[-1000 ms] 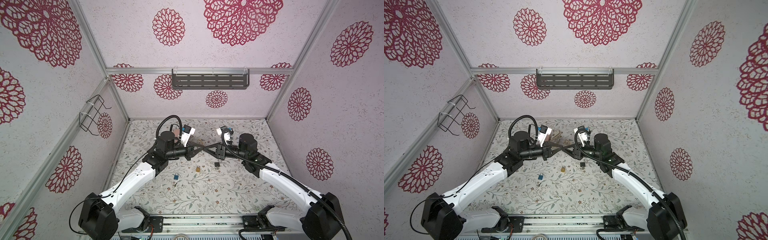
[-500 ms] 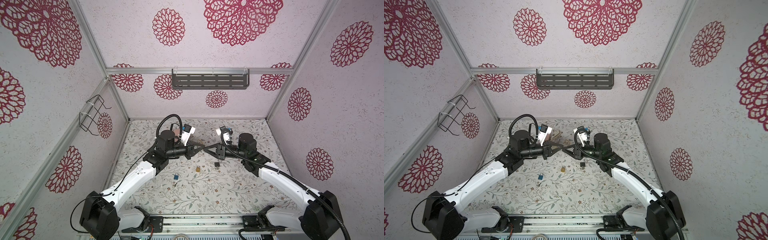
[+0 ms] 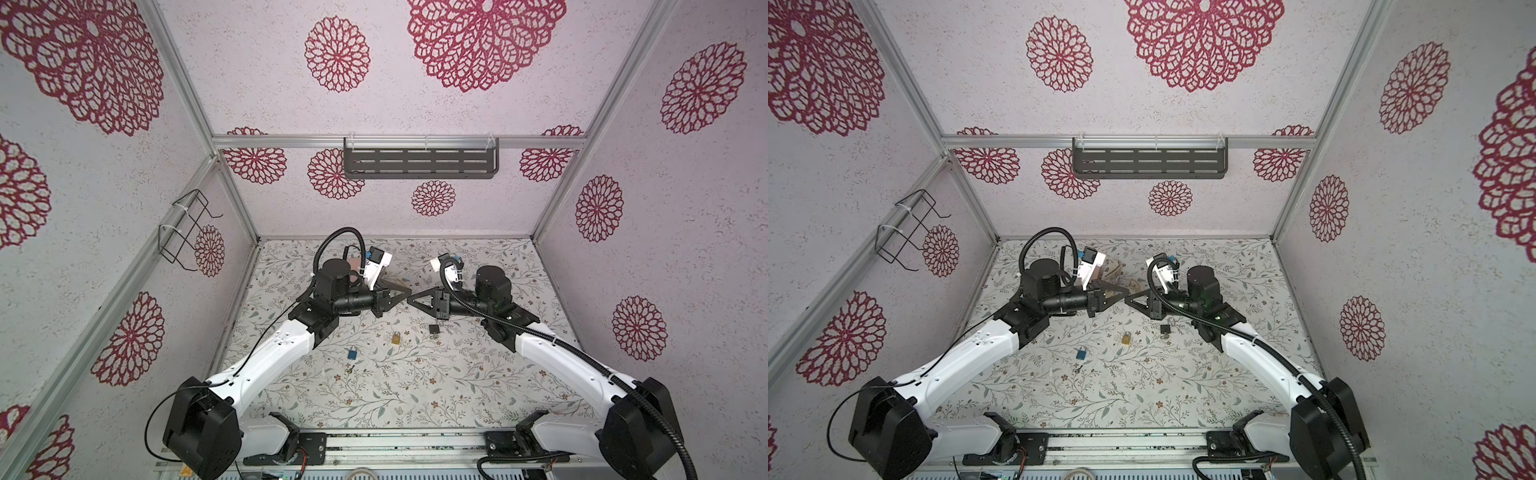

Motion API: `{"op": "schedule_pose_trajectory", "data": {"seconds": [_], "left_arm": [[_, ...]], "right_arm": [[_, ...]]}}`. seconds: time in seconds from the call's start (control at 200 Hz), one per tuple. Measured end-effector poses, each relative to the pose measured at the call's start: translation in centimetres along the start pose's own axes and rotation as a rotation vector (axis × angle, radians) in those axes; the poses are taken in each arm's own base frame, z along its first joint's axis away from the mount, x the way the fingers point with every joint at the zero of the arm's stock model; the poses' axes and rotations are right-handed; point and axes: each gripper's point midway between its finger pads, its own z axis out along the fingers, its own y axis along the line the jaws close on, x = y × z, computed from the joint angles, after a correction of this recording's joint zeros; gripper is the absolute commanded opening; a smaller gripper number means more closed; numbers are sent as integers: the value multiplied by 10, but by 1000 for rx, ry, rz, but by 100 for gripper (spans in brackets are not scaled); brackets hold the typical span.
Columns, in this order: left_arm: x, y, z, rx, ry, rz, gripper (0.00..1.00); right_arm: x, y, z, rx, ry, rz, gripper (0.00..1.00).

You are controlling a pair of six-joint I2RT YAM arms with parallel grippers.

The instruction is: Unlock with the key

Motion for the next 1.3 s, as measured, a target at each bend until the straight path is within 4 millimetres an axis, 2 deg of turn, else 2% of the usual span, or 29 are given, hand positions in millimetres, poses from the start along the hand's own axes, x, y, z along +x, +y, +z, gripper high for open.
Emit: {"op": "schedule_pose_trajectory", "data": {"seconds": [0.205,0.305,0.395,0.455,0.575,0.66,0.775,0.906,1.021,1.156,1.301], "left_arm": [[-3,-3,-1,12,5,1,0],[-3,-4,-1,11,10,0,0],[-4,-3,-1,4,7,8,24],[-4,-3,-1,1,10,4,43],[-5,-1,-2,-12,6,6,59],[-7,1,-3,-35,-4,-6,64],[-12,7,-11,-98,-49,-32,67],[-10,24,-21,-221,-84,-106,68],[7,47,-24,-365,-60,-187,69],[51,66,-16,-533,64,-260,69],[100,85,1,-693,223,-299,70]], "right_arm": [[0,2,-1,-14,3,-14,1],[0,2,-1,-15,4,-15,0],[-1,2,-1,-12,2,-21,0],[-1,-2,-1,8,-4,-13,0],[-1,-13,-3,67,-18,11,0],[-1,-16,-6,103,-32,20,0],[-3,-22,-14,170,-63,30,0],[-10,-28,-25,259,-119,43,0],[-17,-31,-38,326,-179,61,0],[-22,-36,-48,392,-231,86,0],[-18,-49,-54,460,-239,124,0]]}}
